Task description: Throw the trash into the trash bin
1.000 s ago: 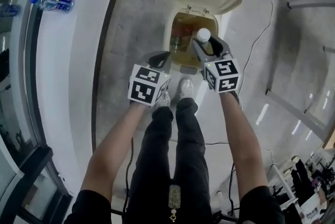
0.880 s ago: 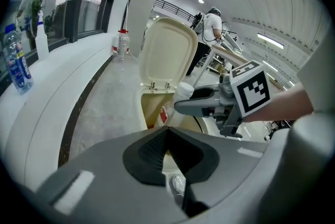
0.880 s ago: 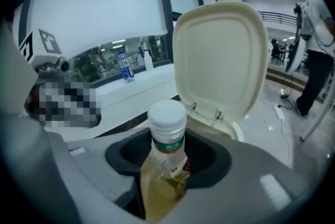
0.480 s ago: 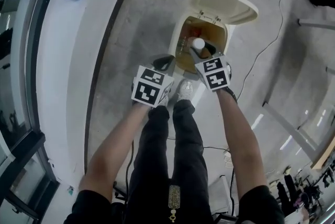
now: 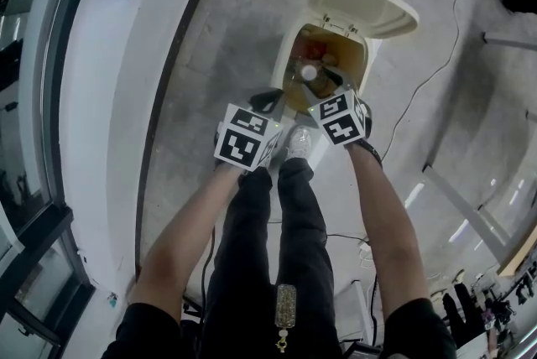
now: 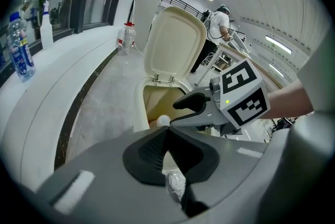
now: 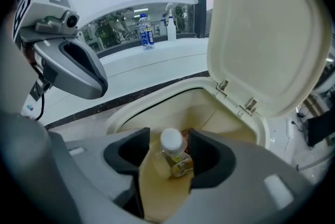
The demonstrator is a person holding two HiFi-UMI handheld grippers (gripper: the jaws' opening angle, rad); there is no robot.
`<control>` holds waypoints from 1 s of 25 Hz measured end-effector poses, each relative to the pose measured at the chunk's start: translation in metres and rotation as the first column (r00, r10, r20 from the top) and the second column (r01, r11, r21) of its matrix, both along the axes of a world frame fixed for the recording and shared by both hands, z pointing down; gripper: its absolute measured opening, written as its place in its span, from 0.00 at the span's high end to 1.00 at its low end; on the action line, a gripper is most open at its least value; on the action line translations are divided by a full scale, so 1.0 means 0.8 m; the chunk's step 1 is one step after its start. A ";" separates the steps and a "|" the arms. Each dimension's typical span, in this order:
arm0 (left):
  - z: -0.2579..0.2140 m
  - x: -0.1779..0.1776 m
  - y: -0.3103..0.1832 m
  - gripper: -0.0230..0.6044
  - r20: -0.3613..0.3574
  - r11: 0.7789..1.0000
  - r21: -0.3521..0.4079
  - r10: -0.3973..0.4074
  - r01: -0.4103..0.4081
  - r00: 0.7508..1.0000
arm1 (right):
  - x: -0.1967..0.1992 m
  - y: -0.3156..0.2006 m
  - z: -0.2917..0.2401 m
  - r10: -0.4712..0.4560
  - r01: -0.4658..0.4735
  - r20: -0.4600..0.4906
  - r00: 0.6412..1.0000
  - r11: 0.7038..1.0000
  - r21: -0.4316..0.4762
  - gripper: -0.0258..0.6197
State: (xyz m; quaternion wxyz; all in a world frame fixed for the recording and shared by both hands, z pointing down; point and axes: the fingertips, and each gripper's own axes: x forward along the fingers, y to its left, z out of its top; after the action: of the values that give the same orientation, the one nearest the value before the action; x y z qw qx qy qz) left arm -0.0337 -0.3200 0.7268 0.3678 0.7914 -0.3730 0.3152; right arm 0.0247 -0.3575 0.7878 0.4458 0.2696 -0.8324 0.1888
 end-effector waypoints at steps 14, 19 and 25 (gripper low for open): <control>-0.029 0.012 -0.062 0.96 0.012 0.998 0.060 0.027 -0.028 1.000 | 0.050 -0.059 -0.114 0.171 -0.200 0.186 0.968 0.969 0.148 0.76; -0.048 0.031 -0.087 0.96 0.004 0.996 0.081 0.036 -0.037 0.999 | 0.113 -0.098 -0.169 0.259 -0.305 0.225 0.939 0.932 0.198 0.96; -0.065 0.051 -0.098 0.96 0.002 0.995 0.087 0.038 -0.038 0.999 | 0.195 -0.150 -0.208 0.372 -0.429 0.251 0.894 0.874 0.231 0.96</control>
State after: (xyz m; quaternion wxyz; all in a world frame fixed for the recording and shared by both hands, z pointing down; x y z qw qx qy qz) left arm 0.0074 -0.3981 0.6749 0.3266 0.8137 -0.3712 0.3056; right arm 0.1809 -0.4774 0.6217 0.2685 0.4768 -0.8166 0.1837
